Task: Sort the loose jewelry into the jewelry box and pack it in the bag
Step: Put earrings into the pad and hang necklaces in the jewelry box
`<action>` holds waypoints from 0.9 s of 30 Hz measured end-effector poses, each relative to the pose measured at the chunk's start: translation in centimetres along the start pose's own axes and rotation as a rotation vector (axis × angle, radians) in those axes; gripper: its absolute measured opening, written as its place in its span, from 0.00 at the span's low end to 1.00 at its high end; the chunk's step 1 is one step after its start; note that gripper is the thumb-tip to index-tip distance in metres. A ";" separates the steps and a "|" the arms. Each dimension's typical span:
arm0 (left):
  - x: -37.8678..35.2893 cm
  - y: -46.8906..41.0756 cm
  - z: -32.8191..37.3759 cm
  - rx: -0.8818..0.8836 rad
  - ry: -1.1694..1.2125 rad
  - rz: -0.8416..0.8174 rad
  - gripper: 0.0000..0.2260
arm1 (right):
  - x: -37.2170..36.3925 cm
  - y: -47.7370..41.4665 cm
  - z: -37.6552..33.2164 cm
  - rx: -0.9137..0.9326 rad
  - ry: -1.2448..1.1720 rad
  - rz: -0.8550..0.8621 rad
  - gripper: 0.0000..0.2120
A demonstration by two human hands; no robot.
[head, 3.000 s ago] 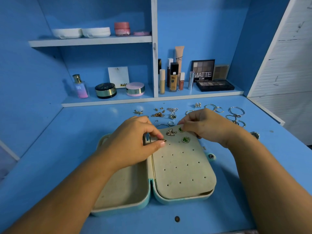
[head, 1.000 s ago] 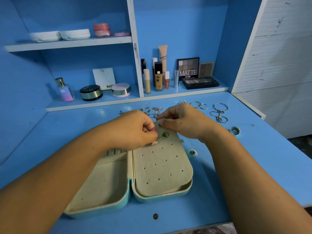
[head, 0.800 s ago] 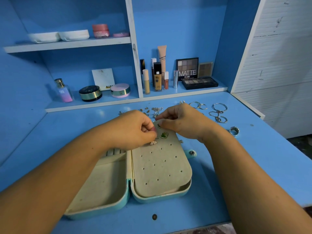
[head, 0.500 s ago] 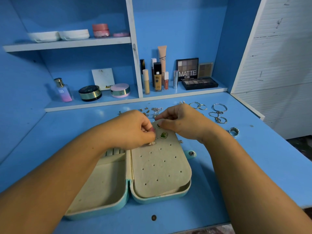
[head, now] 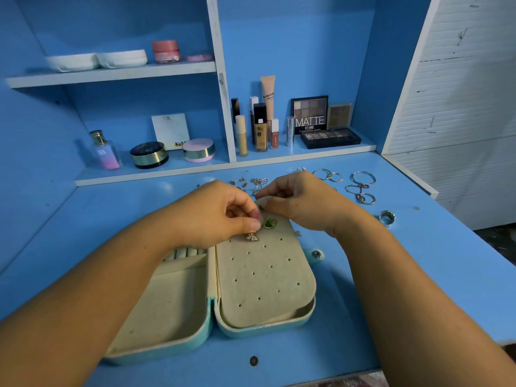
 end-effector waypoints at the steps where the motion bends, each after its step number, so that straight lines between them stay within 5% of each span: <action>1: 0.1 0.2 0.0 -0.022 0.020 0.033 0.03 | 0.0 0.0 0.0 0.000 -0.001 -0.001 0.06; 10: 1.5 1.8 -2.1 -0.015 0.088 0.291 0.10 | 0.1 0.1 0.0 -0.011 -0.088 -0.002 0.06; 19: 0.8 0.6 -2.8 -0.020 0.169 0.284 0.40 | -0.1 0.4 -0.7 0.029 -0.212 0.009 0.08; 27: 1.3 1.1 -3.2 -0.187 0.376 0.276 0.29 | -0.5 0.5 -1.8 0.150 -0.663 -0.084 0.12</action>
Point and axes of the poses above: each hand's wrist, its own y-axis away from the middle knuckle, its own x-axis out of the back of the hand, z = x × y, the point moved 7 cm from there along -y, towards the middle knuckle, and after that the axes turned 2 degrees about -z, right-handed, at the moved point
